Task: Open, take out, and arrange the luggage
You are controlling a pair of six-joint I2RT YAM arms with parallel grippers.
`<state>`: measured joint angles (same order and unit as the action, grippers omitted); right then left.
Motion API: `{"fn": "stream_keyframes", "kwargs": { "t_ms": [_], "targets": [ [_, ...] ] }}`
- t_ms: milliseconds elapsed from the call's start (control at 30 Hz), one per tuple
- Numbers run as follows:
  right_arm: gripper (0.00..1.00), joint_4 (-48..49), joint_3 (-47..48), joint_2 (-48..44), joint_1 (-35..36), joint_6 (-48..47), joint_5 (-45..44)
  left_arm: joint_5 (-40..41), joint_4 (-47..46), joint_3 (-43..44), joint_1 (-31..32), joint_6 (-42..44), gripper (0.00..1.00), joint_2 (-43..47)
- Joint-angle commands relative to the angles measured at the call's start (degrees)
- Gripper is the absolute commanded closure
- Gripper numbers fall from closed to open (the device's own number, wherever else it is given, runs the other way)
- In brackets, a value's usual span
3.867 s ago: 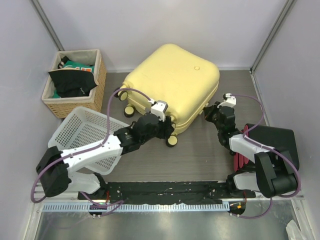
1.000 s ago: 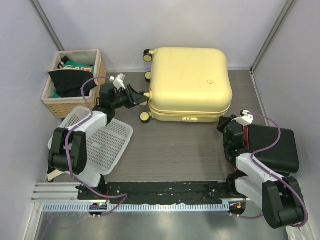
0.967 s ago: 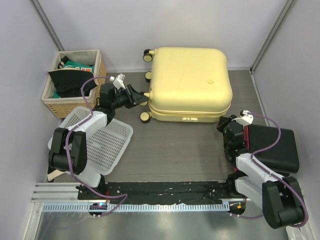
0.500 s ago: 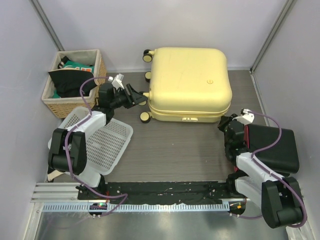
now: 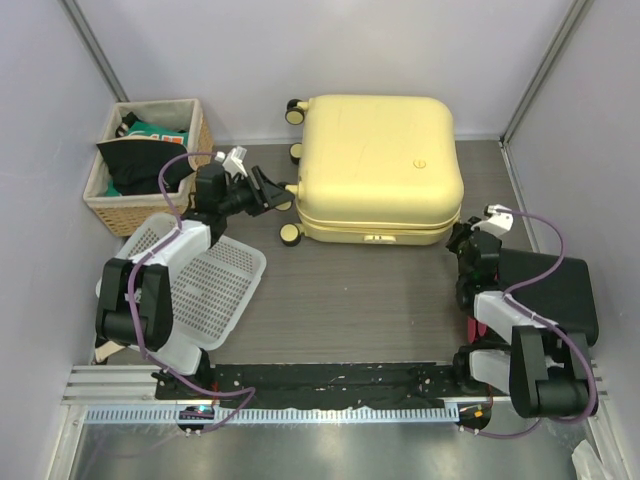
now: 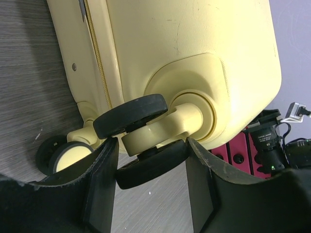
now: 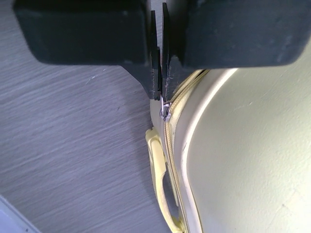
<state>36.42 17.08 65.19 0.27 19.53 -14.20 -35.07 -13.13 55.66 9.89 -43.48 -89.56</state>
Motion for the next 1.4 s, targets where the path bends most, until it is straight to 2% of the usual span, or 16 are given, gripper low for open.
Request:
{"fn": "stream_keyframes", "kwargs": {
  "t_ms": [0,233,533,667,733,900,1033,1067,1233,1367],
  "targets": [
    [0.99,11.03,3.65,3.97,-5.28,-11.78,-4.10,5.01,-0.85,3.66,-5.49,1.82,1.00,0.79],
    [0.99,16.57,9.10,12.41,-9.50,-20.57,5.92,5.19,0.64,6.21,-5.85,2.17,1.00,-0.96],
    [0.99,16.58,18.94,21.12,-11.61,-29.28,10.76,6.42,5.30,10.61,-5.76,4.55,1.00,-3.25],
    [0.99,10.87,20.80,19.54,-11.70,-26.14,19.27,8.69,7.76,12.54,-5.93,6.39,1.00,-3.96],
    [0.99,10.07,20.89,18.66,-11.70,-23.85,20.87,8.88,8.55,14.03,-6.46,6.83,1.00,-4.75],
    [0.99,2.69,21.77,16.03,-11.18,-11.99,27.19,9.14,10.22,18.51,-8.48,7.54,1.00,-6.50],
    [0.99,1.46,18.35,12.26,-7.67,-7.15,25.36,8.70,11.71,23.25,-9.63,7.80,1.00,-8.52],
    [0.99,1.02,17.73,11.46,-6.79,-6.01,24.84,8.62,11.98,24.22,-11.89,7.80,1.00,-8.96],
    [0.99,-5.48,14.57,6.28,3.83,-6.35,15.19,8.09,16.72,29.94,-12.88,10.61,1.00,-10.63],
    [0.99,-7.33,11.31,2.06,5.18,-4.94,7.19,8.35,20.50,32.23,-12.88,14.38,1.00,-9.68]
  ]
}}
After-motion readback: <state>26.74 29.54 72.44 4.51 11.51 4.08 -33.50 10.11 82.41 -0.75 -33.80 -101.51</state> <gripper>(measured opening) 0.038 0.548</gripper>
